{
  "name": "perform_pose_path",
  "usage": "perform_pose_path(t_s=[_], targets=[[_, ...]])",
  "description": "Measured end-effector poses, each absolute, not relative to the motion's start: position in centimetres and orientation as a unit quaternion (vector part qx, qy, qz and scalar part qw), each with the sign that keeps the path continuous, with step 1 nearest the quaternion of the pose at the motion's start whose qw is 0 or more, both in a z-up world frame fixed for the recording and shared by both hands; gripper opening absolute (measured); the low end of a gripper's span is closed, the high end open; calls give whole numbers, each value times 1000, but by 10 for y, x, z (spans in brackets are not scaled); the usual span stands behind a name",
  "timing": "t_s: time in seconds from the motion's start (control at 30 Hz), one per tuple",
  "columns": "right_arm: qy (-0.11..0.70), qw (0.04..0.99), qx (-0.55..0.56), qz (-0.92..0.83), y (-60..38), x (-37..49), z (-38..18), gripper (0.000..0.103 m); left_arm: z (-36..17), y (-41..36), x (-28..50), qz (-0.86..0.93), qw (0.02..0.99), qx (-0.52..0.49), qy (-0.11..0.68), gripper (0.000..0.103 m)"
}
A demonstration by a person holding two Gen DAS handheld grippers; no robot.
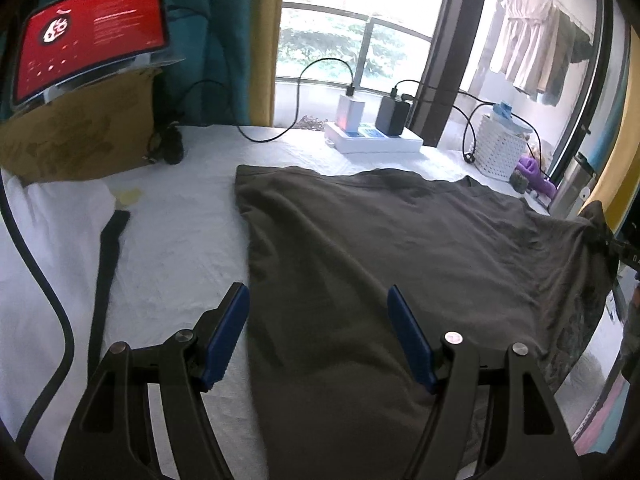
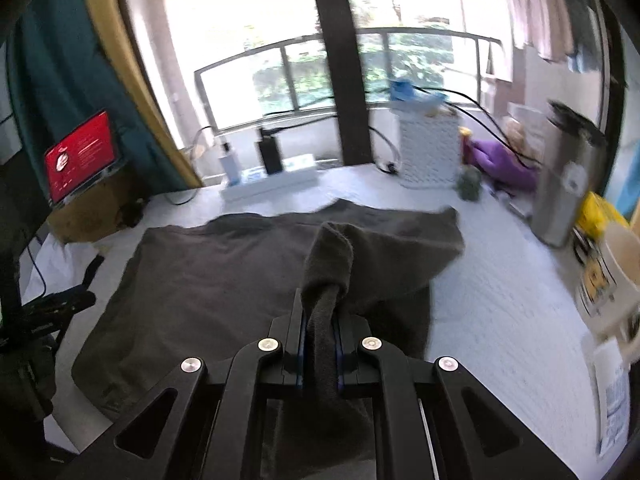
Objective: Fold small clothes
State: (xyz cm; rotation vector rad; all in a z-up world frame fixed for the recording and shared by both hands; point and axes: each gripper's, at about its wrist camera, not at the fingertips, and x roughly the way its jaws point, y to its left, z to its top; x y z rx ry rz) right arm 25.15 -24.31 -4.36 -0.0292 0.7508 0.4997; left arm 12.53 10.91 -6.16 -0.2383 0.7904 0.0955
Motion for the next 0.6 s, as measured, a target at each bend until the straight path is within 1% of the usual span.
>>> perform_pose_path(t_s=[0.3, 0.6], targets=[[363, 881, -62, 296, -169, 244, -40, 10, -62, 133, 110, 48, 919, -126, 370, 72], [389, 839, -102, 366, -88, 219, -66, 10, -64, 156, 92, 57, 920, -137, 364, 72]])
